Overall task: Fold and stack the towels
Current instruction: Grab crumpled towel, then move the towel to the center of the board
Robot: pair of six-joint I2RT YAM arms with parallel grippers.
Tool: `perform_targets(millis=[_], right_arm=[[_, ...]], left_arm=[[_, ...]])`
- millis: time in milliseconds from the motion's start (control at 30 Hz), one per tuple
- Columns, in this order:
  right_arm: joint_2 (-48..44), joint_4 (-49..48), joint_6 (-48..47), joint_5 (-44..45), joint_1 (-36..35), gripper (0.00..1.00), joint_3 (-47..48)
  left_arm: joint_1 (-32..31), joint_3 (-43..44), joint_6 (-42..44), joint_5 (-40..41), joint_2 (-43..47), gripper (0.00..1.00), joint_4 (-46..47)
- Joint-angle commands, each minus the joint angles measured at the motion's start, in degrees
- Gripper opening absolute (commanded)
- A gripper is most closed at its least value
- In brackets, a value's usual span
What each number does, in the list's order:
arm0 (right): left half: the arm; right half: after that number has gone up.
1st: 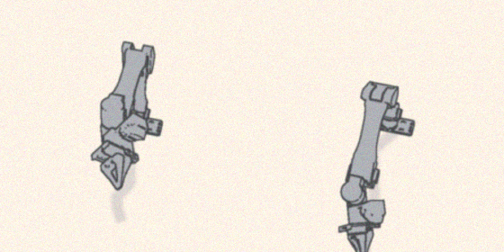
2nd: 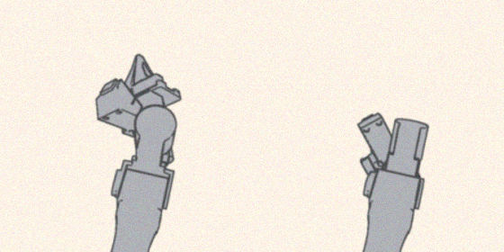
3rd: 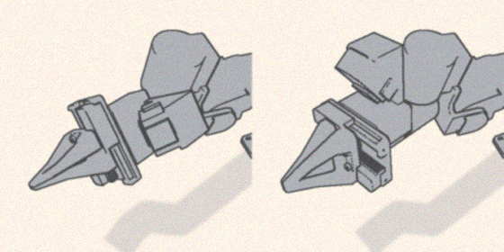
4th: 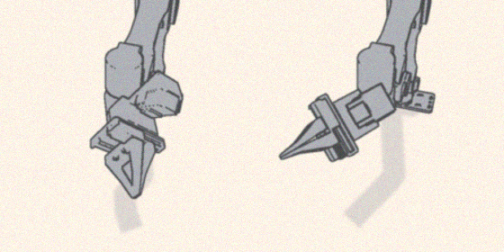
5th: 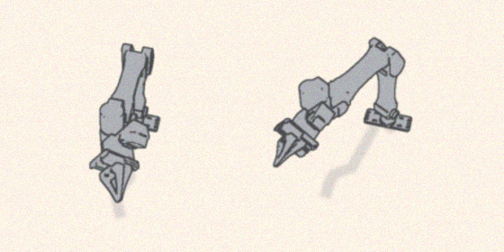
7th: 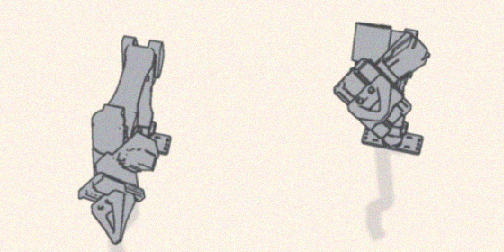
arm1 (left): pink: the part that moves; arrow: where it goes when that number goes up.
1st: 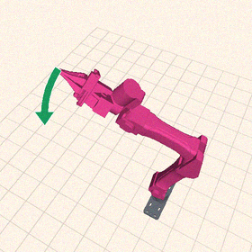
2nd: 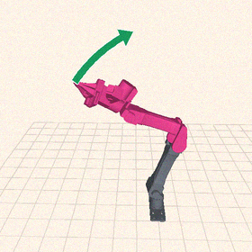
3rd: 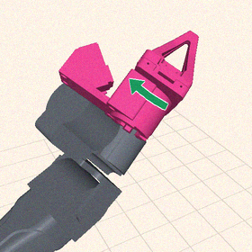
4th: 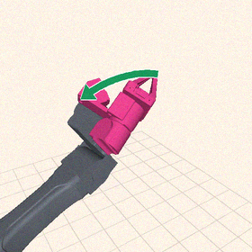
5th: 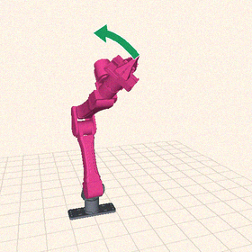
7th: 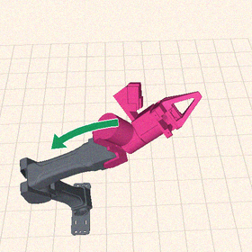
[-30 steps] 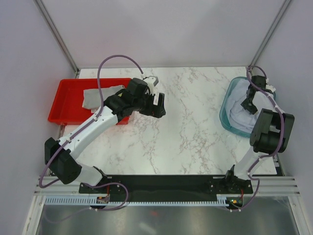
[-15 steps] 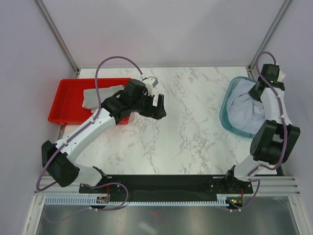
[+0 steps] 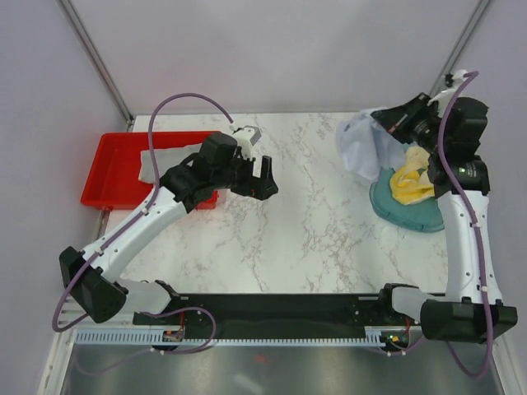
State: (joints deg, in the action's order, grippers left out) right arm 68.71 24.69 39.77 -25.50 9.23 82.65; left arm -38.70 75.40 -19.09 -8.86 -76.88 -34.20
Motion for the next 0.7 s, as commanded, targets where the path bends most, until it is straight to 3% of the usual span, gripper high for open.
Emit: perform_targets(millis=[0, 100, 133, 267, 333, 467, 533, 567, 667], right_arm=[[-1.64, -6.41, 7.08, -8.61, -8.94, 0.00, -4.32], [-4.98, -5.70, 4.89, -3.98, -14.05, 0.00, -16.96], [-6.81, -5.53, 4.27, -2.03, -14.68, 0.00, -25.09], [-9.03, -5.97, 2.51, 2.64, -15.91, 0.00, -42.81], [-9.03, -6.05, 1.54, 2.56, -16.44, 0.07, -48.34], [-9.12, -1.93, -2.93, 3.69, -16.44, 0.32, -46.98], [-8.86, 0.79, -5.21, 4.57, -16.53, 0.39, -42.95], [-8.51, 1.15, -5.66, 5.45, -16.53, 0.48, -41.53], [-5.26, 0.72, -6.54, 7.12, -16.44, 0.54, -36.26]], left_arm=[[0.81, 0.19, -1.65, 2.97, 4.72, 1.00, 0.19], [1.34, -2.53, -1.48, 4.29, 6.21, 0.99, -0.17], [1.43, -4.27, -1.30, 5.08, 6.91, 0.99, -0.17], [1.78, -7.80, -1.12, 7.81, 7.36, 0.96, -0.52], [1.78, -9.21, -0.51, 7.81, 7.10, 0.95, -0.61], [1.78, -8.87, -0.68, 8.42, 4.39, 0.93, -0.61], [1.78, -7.20, -1.21, 8.34, 2.62, 0.92, -0.70], [1.78, -6.67, -1.38, 8.25, 0.53, 0.91, -0.70], [1.78, -4.56, -2.88, 6.68, -3.26, 0.89, -0.35]])
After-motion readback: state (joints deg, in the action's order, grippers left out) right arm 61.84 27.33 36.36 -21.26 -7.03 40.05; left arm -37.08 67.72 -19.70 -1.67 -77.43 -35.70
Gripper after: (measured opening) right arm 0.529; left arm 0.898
